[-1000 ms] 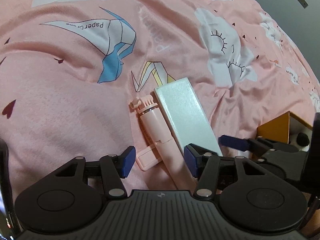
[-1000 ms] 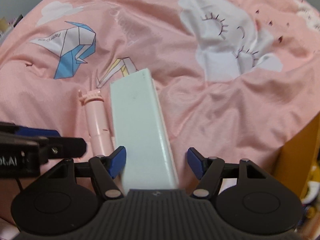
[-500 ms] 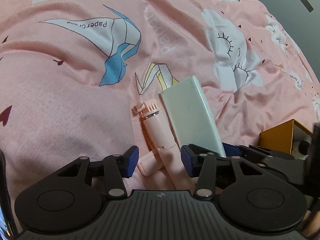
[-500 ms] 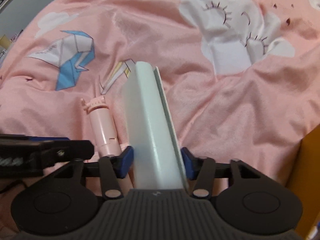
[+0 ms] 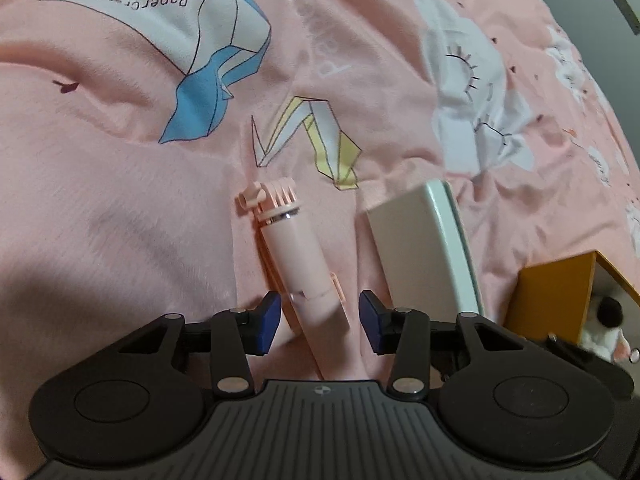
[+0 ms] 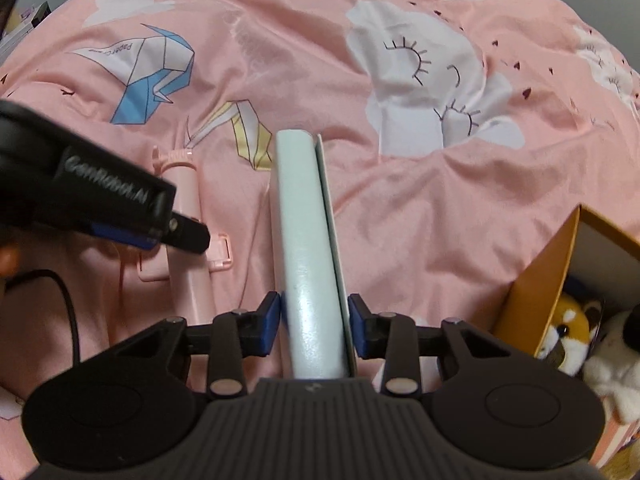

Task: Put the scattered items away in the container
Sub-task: 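Grasp the pink selfie stick with the left gripper while the right grasps the white box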

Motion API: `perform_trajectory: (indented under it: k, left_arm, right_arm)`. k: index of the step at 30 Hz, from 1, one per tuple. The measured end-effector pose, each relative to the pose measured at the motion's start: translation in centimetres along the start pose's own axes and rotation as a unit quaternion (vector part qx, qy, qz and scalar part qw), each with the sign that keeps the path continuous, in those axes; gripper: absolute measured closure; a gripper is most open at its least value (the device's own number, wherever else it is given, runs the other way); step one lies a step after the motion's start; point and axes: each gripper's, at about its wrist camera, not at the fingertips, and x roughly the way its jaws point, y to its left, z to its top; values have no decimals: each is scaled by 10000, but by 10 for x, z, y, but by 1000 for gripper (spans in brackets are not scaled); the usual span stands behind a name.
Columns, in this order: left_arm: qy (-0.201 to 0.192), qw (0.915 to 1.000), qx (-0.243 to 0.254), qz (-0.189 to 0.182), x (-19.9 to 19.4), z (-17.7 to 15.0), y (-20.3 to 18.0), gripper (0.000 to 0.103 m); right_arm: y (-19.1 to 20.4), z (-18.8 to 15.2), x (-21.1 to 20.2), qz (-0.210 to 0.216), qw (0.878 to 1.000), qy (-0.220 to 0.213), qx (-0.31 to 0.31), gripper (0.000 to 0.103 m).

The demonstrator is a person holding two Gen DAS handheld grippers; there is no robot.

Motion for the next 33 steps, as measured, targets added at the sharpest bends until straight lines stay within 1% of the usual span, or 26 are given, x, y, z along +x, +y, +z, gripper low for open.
perform_trajectory:
  k: [4, 9, 16, 17, 18, 19, 23, 28, 33]
  left_arm:
    - [-50, 9999, 0, 149, 9, 3, -4, 54]
    - [-63, 9996, -38, 291, 19, 8, -2, 61]
    - [-57, 9992, -76, 386, 29, 14, 1, 61]
    - [-54, 9992, -92, 389, 30, 15, 1, 61]
    - [-55, 9992, -94, 390, 31, 15, 2, 61]
    - [-60, 9992, -84, 386, 31, 15, 2, 62]
    - [-147, 9995, -51, 263, 27, 12, 5, 65]
    - [-326, 9994, 106, 64, 16, 5, 5, 67]
    - [-539, 9976, 350, -268, 2, 0, -7, 71]
  right_arm:
    - [-3, 2, 2, 64, 9999, -14, 101, 63]
    - [-2, 6, 3, 117, 9998, -118, 66, 61]
    - [-3, 18, 5, 351, 9990, -246, 129, 61]
    - [-2, 19, 7, 365, 9990, -236, 145, 64]
    - [-2, 19, 9, 368, 9990, -216, 152, 68]
    - [-2, 19, 11, 393, 9989, -197, 167, 69]
    - [-5, 14, 8, 480, 9980, -235, 346, 70]
    - [-16, 8, -4, 559, 9946, -380, 790, 71]
    - [-30, 1, -22, 638, 9877, -587, 1302, 71]
